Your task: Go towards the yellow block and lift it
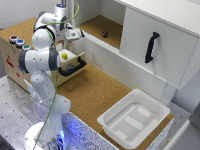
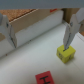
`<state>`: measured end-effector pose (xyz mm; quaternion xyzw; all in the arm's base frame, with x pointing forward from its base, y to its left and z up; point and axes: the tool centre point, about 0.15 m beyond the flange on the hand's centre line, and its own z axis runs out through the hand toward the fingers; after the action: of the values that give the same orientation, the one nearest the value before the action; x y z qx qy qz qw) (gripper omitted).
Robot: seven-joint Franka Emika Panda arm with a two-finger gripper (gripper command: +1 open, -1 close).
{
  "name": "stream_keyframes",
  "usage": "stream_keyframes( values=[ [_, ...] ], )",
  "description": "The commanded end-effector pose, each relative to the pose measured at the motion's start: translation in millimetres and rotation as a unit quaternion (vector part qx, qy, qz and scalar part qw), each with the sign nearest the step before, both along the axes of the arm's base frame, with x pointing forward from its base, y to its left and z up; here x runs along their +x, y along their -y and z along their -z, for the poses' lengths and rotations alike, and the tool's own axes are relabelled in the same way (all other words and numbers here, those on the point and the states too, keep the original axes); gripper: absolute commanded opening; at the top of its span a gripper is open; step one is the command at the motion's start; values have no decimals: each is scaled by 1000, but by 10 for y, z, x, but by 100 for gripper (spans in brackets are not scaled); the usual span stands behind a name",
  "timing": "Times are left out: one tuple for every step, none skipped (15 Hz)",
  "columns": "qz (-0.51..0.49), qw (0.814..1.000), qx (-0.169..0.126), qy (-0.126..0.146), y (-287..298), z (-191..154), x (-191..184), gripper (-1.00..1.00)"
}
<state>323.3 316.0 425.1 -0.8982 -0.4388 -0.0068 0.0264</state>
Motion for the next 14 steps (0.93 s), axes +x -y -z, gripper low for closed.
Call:
stream_keyframes(
  values=[
    [202,979,24,17,-193,-10,-164,100],
    [252,967,38,21,-198,-25,-152,100],
    [308,948,76,11,-141,-23,-97,100],
    [344,936,68,26,-110,-26,-25,100],
    [355,931,74,34,-99,-40,41,100],
    [360,930,63,36,-99,-14,112,100],
    [363,930,49,41,-91,45,191,100],
    [362,930,54,34,-65,125,236,100],
    [356,932,68,18,-52,220,280,100],
    [344,937,57,17,-76,301,337,100],
    [333,941,60,12,-94,366,390,100],
    [327,943,62,8,-102,428,455,100],
    [326,944,60,3,-104,475,499,100],
    [318,946,67,0,-121,529,559,100]
  ],
)
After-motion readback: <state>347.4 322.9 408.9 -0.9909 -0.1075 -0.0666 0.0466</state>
